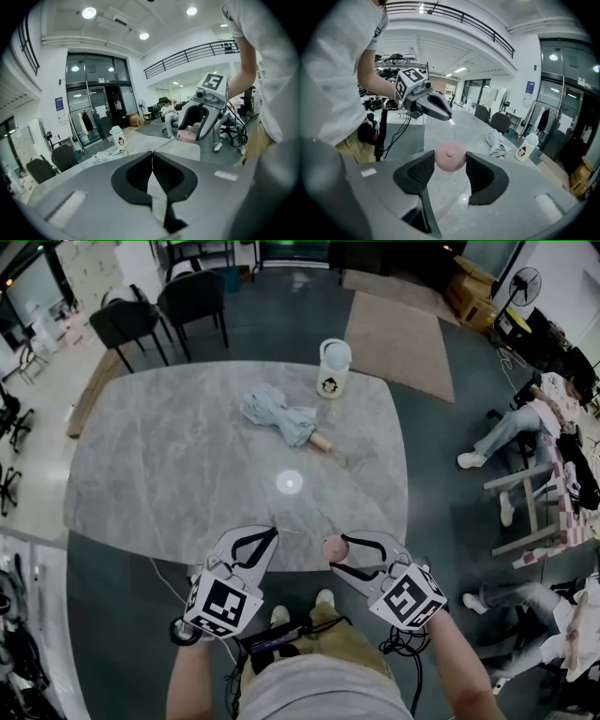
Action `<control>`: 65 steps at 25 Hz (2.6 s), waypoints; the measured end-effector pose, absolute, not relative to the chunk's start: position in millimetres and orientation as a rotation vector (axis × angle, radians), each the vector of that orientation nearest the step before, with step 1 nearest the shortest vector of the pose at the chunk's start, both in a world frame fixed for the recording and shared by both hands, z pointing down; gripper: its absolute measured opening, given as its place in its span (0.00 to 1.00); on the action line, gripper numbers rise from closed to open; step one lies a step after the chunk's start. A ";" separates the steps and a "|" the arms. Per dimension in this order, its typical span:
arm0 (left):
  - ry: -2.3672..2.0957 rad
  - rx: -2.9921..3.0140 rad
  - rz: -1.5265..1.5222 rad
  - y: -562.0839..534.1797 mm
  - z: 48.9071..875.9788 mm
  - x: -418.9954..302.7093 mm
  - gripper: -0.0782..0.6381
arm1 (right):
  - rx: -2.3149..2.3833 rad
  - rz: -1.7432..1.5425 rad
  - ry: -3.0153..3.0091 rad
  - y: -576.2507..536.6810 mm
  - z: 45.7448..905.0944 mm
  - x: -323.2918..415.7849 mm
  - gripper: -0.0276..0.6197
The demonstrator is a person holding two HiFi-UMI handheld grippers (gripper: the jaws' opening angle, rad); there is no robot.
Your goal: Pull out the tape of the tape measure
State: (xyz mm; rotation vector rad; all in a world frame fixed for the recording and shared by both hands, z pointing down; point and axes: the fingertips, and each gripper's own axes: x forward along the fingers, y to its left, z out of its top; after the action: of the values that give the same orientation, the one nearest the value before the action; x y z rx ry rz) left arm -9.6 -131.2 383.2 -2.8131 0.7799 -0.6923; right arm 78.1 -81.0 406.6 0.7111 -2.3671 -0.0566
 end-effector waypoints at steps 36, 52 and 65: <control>2.187 -2.413 -0.583 -222.6 403.6 -343.7 0.14 | 1.027 0.219 -2.070 -82.7 468.1 223.3 0.37; 2.171 -2.478 -0.804 -232.7 472.9 -361.0 0.14 | 0.933 0.306 -2.081 -96.4 519.1 182.7 0.37; 2.229 -2.453 -0.958 -230.3 527.9 -377.8 0.14 | 0.801 0.314 -2.106 -114.7 559.5 139.8 0.37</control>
State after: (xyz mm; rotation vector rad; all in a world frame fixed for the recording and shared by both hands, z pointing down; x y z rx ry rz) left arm -377.8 -230.3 527.9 -2.4528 2.2291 -0.9578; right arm 139.8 -114.7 559.5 0.8006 -2.1061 0.3135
